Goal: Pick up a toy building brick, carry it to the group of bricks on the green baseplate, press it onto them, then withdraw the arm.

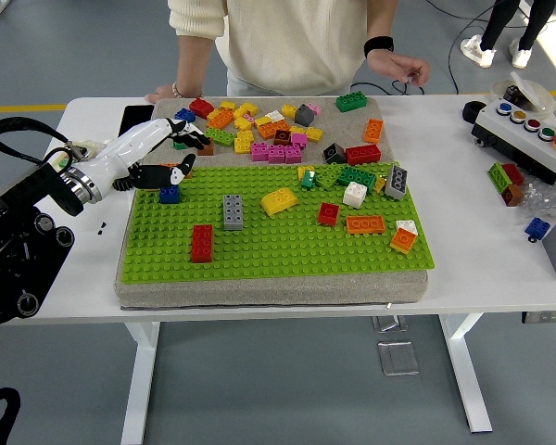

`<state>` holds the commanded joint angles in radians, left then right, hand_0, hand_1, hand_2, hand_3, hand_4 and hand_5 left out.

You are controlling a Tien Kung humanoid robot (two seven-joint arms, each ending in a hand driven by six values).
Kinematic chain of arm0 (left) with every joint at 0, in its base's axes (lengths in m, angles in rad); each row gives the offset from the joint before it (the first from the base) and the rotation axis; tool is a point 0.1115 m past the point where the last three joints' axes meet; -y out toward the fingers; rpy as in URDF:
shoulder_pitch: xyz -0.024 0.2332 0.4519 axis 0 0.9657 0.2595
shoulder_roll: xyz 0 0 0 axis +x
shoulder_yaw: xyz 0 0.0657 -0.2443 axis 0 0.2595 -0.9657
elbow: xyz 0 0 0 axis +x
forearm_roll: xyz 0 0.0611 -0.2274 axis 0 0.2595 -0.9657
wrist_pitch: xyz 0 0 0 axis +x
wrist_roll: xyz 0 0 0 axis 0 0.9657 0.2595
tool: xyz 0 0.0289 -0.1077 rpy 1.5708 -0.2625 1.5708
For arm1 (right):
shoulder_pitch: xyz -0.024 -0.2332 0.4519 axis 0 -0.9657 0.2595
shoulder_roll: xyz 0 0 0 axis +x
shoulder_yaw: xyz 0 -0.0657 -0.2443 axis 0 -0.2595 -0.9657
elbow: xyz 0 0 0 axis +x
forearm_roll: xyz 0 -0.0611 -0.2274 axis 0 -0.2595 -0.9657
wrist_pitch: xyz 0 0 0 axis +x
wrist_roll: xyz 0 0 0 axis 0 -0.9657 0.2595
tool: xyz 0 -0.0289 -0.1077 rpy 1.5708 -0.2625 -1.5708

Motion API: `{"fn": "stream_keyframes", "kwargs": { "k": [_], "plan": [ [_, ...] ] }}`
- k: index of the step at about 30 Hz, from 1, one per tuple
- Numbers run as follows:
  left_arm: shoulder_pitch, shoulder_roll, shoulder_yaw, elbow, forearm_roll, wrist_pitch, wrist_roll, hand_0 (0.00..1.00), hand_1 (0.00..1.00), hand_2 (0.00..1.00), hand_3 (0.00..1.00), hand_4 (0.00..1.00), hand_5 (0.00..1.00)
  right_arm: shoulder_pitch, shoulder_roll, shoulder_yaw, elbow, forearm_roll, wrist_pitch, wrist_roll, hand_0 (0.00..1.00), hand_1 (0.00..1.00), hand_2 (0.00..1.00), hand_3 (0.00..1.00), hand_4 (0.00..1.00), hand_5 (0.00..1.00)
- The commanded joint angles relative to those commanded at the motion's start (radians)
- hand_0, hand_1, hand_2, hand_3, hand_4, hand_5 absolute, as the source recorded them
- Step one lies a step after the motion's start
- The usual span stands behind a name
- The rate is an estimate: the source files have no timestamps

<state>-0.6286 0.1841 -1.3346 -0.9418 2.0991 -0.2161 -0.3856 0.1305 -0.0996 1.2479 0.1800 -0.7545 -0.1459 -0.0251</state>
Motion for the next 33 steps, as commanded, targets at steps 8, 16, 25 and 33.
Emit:
{"fn": "stream_keyframes", "kwargs": {
  "k": [8,16,25,33],
  "plan": [
    [-0.007,-0.043,0.008,0.052,0.043,-0.025,0.024,0.821,0.787,0.774,0.840,0.919,0.102,0.000,0.000,-0.006,0.000,0.001,0.000,0.001,0.722,0.638,0.682,0.609,0.940,0.484],
    [-0.011,-0.075,0.018,0.106,0.070,-0.009,0.024,0.829,0.789,0.776,0.841,0.931,0.116,0.000,0.000,-0.012,0.000,0.001,0.000,0.000,0.722,0.638,0.682,0.609,0.940,0.484],
    [-0.035,-0.100,0.014,0.159,0.098,0.005,0.021,0.836,0.798,0.779,0.841,0.952,0.135,0.001,0.000,-0.013,0.000,0.003,-0.001,0.001,0.722,0.638,0.682,0.609,0.940,0.484],
    [-0.051,-0.118,0.017,0.203,0.113,0.023,0.010,0.838,0.798,0.779,0.841,0.951,0.128,0.001,-0.001,-0.012,0.000,0.004,-0.002,0.000,0.723,0.638,0.682,0.609,0.941,0.484]
  ]
}}
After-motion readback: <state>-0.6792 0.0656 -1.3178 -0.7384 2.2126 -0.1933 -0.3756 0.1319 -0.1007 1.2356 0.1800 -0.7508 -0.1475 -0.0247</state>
